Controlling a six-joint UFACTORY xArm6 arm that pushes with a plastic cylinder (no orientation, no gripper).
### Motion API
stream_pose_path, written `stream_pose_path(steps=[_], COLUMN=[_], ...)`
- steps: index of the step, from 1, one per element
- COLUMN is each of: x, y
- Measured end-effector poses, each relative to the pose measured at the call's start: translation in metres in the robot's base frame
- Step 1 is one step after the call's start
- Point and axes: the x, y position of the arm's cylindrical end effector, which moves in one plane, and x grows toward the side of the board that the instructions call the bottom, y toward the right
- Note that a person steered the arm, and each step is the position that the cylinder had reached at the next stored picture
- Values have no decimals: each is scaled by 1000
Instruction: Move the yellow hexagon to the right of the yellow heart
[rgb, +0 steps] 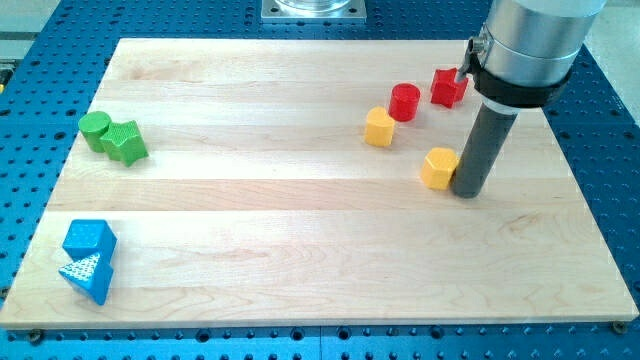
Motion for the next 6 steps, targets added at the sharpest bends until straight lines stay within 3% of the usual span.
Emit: stream_pose_path(steps=[1,3,5,6], x=[3,54,-50,-52], y=[-12,-60,-35,-34])
